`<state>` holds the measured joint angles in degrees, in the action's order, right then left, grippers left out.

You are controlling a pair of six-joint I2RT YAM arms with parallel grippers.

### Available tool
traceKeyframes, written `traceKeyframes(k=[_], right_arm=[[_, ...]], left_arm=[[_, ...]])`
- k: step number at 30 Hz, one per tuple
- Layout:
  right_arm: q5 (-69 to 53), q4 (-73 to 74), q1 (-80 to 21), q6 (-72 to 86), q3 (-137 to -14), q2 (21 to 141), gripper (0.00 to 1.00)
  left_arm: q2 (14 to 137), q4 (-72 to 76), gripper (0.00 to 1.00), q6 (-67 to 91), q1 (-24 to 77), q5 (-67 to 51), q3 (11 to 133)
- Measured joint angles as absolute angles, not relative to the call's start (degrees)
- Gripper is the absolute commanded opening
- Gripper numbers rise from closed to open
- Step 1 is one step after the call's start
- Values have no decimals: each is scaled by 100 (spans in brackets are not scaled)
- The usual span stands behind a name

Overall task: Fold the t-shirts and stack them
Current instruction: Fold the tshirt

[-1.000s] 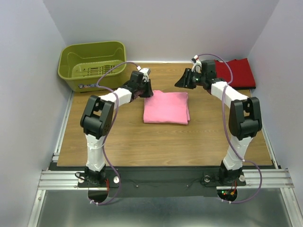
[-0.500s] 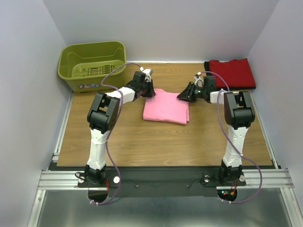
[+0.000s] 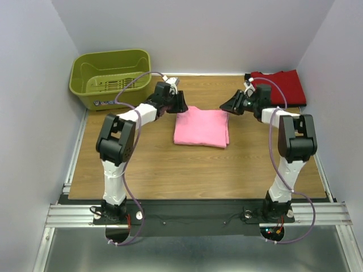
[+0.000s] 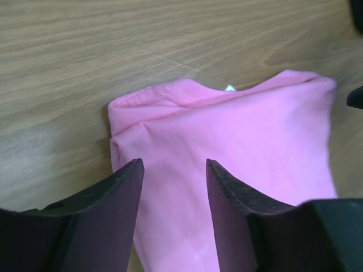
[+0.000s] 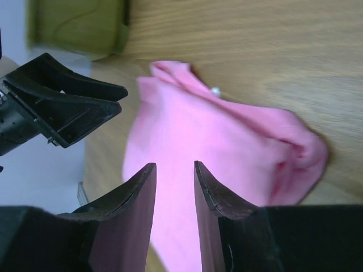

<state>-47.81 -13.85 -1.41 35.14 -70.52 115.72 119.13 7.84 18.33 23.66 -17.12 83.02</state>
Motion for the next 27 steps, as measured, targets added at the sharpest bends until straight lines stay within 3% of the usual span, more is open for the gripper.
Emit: traceKeyframes(k=[2, 6, 11, 17, 27], right_arm=[[-4821, -1337, -183, 3516, -6973, 11144, 39], [-5087, -1321, -478, 3498, -6753, 10388, 36], [-5430, -1188, -1107, 3365, -6331, 10184, 31], [-5640, -757, -1664, 3037, -5942, 10584, 28], [-5666, -429, -1221, 2641, -5531, 11465, 21]], left_arm=[[11476, 740, 61, 1892, 2386, -1664, 8134], [10350, 762, 41, 2104, 2488, -1605, 7756], [9332, 880, 26, 2246, 2792, -1623, 6871], [9686, 672, 18, 2276, 2912, -1621, 5986], [10403, 414, 10, 2375, 2759, -1778, 5850]])
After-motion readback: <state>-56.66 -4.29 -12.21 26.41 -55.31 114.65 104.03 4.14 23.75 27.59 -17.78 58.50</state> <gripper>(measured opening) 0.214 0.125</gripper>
